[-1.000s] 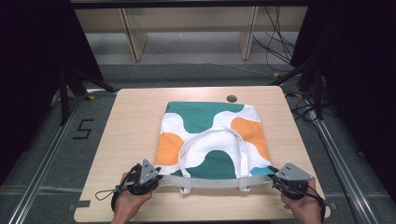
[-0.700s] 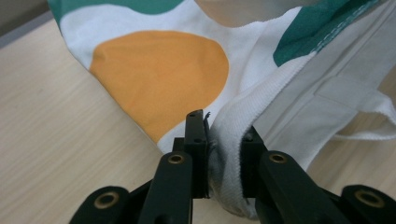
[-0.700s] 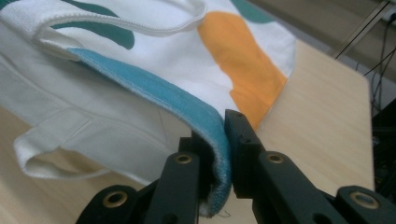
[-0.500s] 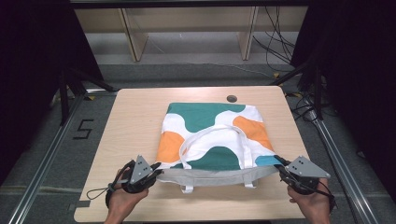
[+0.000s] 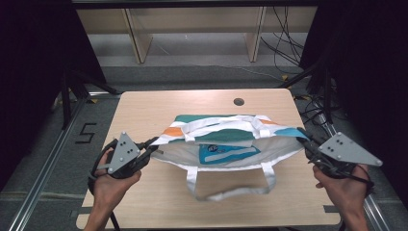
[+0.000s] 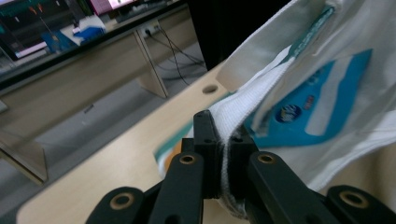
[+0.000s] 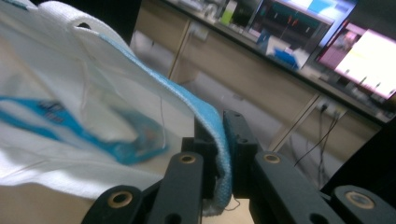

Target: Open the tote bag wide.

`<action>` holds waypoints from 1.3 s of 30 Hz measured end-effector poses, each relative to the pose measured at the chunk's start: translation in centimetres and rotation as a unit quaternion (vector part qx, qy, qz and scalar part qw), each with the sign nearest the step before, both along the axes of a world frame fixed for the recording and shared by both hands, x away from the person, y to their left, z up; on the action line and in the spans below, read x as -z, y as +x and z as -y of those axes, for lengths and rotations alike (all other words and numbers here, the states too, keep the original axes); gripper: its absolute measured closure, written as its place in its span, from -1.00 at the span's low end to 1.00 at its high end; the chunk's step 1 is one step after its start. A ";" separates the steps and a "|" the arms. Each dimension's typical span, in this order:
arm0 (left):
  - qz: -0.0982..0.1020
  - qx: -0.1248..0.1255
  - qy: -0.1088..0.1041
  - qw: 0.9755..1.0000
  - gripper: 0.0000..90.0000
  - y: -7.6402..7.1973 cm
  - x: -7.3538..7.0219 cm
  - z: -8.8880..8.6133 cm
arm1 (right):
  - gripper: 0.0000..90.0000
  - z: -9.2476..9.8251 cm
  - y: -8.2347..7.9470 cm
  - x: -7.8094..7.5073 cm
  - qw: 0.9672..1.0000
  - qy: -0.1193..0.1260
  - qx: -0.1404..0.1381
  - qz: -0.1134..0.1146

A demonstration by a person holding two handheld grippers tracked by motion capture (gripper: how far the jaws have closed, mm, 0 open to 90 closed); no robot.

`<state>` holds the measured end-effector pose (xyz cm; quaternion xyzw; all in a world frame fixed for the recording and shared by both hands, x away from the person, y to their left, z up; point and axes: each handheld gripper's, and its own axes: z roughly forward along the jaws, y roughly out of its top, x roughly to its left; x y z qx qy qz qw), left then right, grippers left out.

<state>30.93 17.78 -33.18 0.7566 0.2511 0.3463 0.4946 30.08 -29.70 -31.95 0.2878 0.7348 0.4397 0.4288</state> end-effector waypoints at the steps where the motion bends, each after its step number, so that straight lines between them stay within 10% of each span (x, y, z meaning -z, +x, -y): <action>1: 0.002 0.002 0.000 1.000 0.92 -0.1 -0.6 0.0 | 0.90 0.1 0.0 -1.2 1.000 0.000 0.001 0.011; 13: 0.022 0.023 -0.011 0.999 0.93 0.4 -5.9 -0.6 | 0.90 0.6 1.5 -7.5 0.999 0.026 -0.033 0.035; 29: -0.061 0.031 -0.055 0.996 0.89 3.2 1.1 1.0 | 0.88 2.4 4.4 -1.5 0.998 0.056 -0.010 -0.038; 39: -0.087 0.026 -0.046 0.995 0.86 5.2 3.5 1.2 | 0.87 2.3 5.6 2.2 0.995 0.075 0.016 -0.065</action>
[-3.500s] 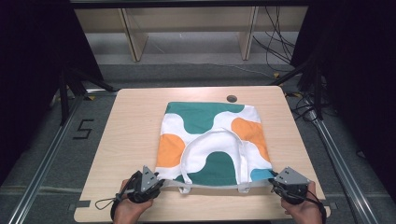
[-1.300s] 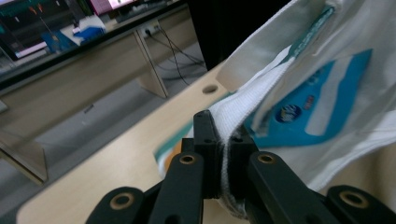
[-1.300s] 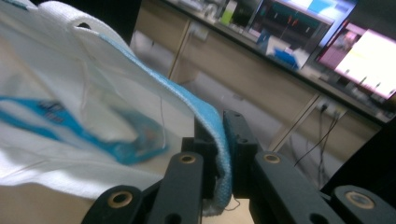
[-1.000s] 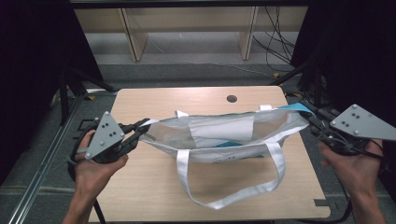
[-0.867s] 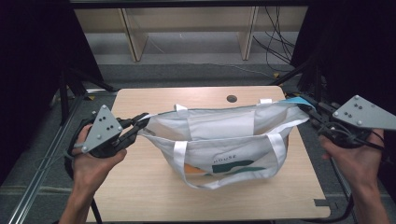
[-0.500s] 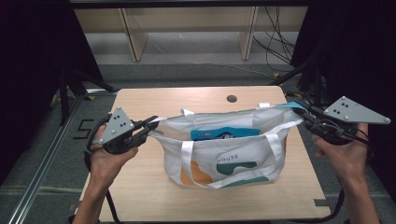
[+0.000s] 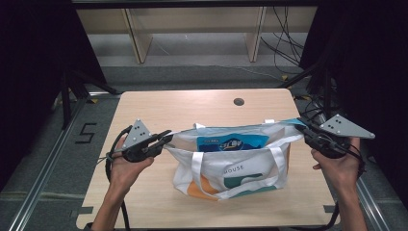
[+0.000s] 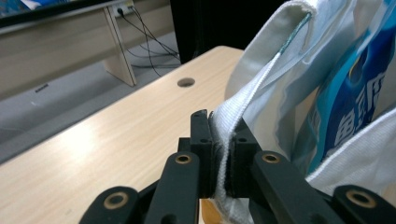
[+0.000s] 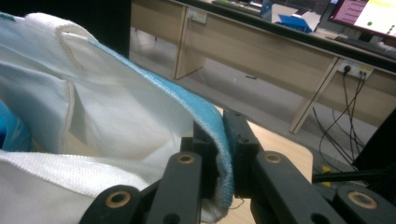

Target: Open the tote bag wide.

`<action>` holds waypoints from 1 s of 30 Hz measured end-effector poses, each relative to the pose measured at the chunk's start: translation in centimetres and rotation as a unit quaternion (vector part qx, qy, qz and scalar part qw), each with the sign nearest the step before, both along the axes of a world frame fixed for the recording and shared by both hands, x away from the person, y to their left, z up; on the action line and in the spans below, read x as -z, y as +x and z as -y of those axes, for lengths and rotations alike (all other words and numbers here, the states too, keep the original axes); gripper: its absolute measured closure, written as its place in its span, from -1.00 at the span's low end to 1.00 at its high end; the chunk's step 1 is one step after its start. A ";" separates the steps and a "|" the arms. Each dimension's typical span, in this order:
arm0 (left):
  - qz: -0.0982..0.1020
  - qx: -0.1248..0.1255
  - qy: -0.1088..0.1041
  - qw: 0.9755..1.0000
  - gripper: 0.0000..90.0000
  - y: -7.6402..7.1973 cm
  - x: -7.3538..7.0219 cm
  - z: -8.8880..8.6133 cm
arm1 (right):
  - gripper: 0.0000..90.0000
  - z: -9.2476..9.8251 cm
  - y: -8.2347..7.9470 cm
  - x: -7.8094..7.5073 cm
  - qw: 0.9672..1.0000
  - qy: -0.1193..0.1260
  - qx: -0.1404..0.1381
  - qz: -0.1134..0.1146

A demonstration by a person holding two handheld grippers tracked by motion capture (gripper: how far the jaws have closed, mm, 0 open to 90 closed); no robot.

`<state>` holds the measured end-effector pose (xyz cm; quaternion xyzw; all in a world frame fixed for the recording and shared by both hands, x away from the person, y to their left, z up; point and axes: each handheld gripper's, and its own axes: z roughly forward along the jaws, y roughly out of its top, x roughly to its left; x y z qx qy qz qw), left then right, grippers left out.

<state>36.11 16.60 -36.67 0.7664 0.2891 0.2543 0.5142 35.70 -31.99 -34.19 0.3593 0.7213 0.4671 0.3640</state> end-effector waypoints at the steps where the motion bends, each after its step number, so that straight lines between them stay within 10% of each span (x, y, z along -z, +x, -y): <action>1: -0.003 -0.001 0.000 1.000 0.86 0.1 0.4 -0.1 | 0.87 0.0 0.1 0.3 1.000 -0.004 -0.004 -0.005; 12: -0.077 0.013 0.017 0.997 0.85 1.4 6.1 0.0 | 0.86 -0.4 0.8 3.6 0.998 -0.046 -0.010 -0.048; 21: -0.121 0.020 0.060 0.991 0.82 1.5 10.3 1.3 | 0.84 0.5 1.3 8.9 0.987 -0.070 -0.020 -0.147; 30: -0.129 0.027 0.063 0.989 0.82 1.8 12.1 1.5 | 0.85 0.2 1.6 10.2 0.982 -0.092 -0.026 -0.162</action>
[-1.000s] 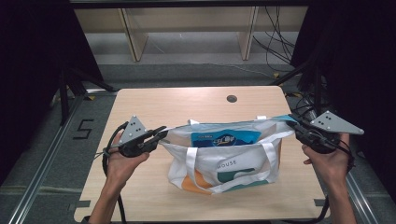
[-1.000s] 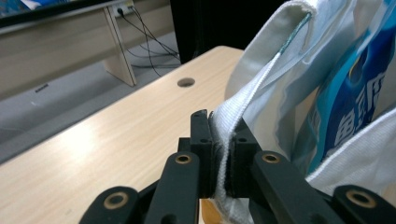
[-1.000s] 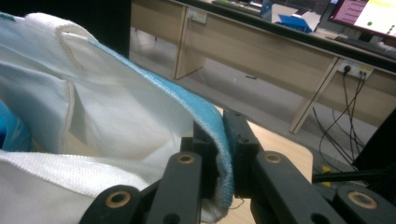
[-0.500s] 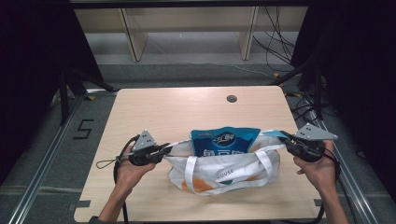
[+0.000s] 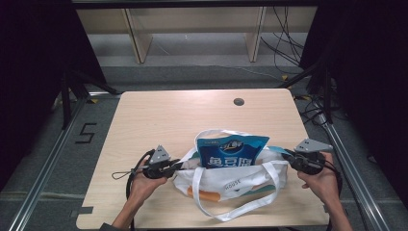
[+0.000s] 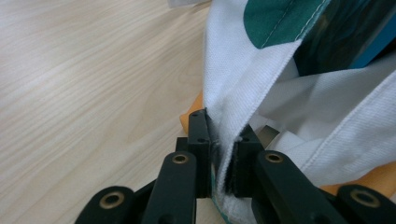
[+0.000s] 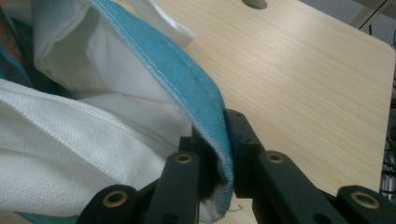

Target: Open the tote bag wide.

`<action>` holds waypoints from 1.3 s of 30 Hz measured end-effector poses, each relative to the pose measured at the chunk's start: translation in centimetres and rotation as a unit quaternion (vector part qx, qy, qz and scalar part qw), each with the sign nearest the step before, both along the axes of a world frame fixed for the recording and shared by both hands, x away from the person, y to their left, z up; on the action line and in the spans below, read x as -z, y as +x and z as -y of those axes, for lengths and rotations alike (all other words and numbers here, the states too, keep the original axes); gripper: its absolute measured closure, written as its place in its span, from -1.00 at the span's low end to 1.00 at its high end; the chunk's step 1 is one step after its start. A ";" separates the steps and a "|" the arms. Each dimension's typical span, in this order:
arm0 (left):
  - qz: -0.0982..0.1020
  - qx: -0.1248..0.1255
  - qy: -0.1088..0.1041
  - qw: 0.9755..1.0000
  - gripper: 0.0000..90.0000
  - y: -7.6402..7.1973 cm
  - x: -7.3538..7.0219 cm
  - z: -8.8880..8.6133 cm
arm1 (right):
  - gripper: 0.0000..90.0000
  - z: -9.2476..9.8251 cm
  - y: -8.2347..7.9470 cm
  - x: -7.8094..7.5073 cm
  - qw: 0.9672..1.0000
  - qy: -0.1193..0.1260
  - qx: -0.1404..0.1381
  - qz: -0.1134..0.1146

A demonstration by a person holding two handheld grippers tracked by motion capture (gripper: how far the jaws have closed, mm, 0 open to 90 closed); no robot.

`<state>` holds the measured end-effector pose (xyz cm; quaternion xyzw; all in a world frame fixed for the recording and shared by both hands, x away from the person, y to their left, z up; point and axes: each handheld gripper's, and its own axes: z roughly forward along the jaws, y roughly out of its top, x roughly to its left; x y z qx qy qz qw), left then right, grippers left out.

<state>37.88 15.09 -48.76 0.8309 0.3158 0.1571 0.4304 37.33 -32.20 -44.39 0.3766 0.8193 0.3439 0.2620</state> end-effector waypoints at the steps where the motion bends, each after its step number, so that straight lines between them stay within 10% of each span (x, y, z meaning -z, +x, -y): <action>1: 0.002 0.002 0.004 1.000 0.82 0.1 0.1 0.0 | 0.85 0.0 0.1 0.2 1.000 -0.006 -0.004 -0.001; 11: -0.029 -0.002 0.014 0.999 0.81 0.4 2.0 0.6 | 0.85 -0.8 0.8 4.4 0.997 -0.024 -0.003 -0.079; 26: -0.030 -0.030 0.023 0.999 0.33 0.9 1.9 0.2 | 0.63 -1.2 1.9 5.0 0.997 -0.030 0.007 -0.070; 29: -0.021 -0.036 0.023 0.999 0.06 0.5 0.4 -0.2 | 0.29 -0.4 1.7 3.8 0.997 -0.014 0.036 -0.062; 32: -0.016 -0.046 -0.034 0.998 -0.13 0.3 -1.6 -0.4 | 0.19 0.2 0.8 1.1 0.998 0.057 0.028 -0.023; 39: 0.011 0.002 0.000 1.000 -0.20 -0.2 -4.4 2.6 | 0.12 -2.0 -2.7 -4.2 0.988 0.131 -0.080 0.008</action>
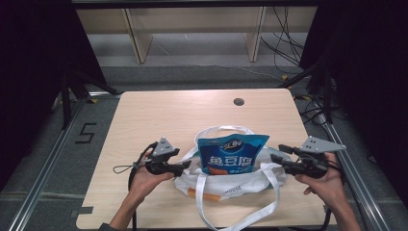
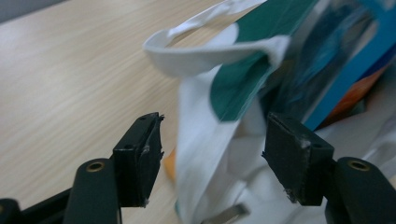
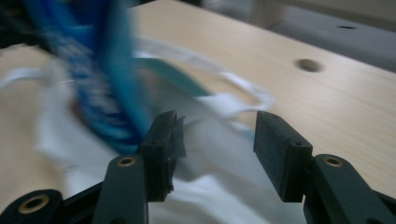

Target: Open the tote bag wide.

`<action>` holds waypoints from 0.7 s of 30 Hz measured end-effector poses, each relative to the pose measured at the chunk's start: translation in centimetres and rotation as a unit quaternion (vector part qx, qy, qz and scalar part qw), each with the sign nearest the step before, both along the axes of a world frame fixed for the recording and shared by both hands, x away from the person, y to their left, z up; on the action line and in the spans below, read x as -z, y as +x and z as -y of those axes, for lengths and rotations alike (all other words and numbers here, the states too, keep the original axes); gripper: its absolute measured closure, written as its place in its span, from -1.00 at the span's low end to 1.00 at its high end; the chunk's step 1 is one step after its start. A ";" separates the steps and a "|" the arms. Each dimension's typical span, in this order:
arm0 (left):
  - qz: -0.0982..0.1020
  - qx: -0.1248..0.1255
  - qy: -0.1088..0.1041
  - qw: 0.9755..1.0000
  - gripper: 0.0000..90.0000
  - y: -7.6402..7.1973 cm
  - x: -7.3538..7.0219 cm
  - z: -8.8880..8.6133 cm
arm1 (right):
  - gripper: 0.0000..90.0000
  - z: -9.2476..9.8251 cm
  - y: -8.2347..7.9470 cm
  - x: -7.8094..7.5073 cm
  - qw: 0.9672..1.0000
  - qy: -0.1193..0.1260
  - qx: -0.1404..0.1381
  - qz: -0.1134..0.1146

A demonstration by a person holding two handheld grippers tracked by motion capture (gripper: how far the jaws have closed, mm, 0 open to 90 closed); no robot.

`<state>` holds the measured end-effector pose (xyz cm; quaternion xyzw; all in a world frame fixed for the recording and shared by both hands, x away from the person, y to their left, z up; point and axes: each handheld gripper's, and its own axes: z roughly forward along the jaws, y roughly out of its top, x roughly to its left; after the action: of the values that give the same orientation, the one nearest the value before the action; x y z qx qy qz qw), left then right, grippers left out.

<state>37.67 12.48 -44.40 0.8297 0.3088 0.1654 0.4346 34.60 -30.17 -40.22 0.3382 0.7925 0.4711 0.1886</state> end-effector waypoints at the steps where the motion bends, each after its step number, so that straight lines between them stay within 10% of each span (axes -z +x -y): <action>1: 0.003 0.009 0.006 1.000 -0.22 0.2 -0.1 0.5 | 0.11 -0.8 -0.6 0.0 0.999 -0.007 -0.032 -0.006; 3: 0.009 0.023 0.024 0.999 -0.22 1.0 0.0 0.9 | 0.10 -1.8 -1.1 0.3 0.998 -0.021 -0.064 -0.011; 11: -0.024 0.021 -0.012 0.999 0.18 3.7 1.9 1.6 | 0.00 -4.7 -0.5 3.3 0.991 -0.066 -0.108 -0.054; 18: 0.003 -0.008 -0.015 1.000 0.78 5.8 1.1 1.8 | 0.73 -4.8 -1.7 4.0 0.975 -0.150 -0.152 -0.052; 21: -0.012 -0.032 -0.012 0.999 0.82 7.3 1.1 1.7 | 0.76 -4.6 -2.6 3.1 0.975 -0.152 -0.157 -0.043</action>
<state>44.93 10.75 -45.45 0.8160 0.3425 0.1656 0.4352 31.99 -25.57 -43.34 0.1968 0.9057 0.3533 0.1271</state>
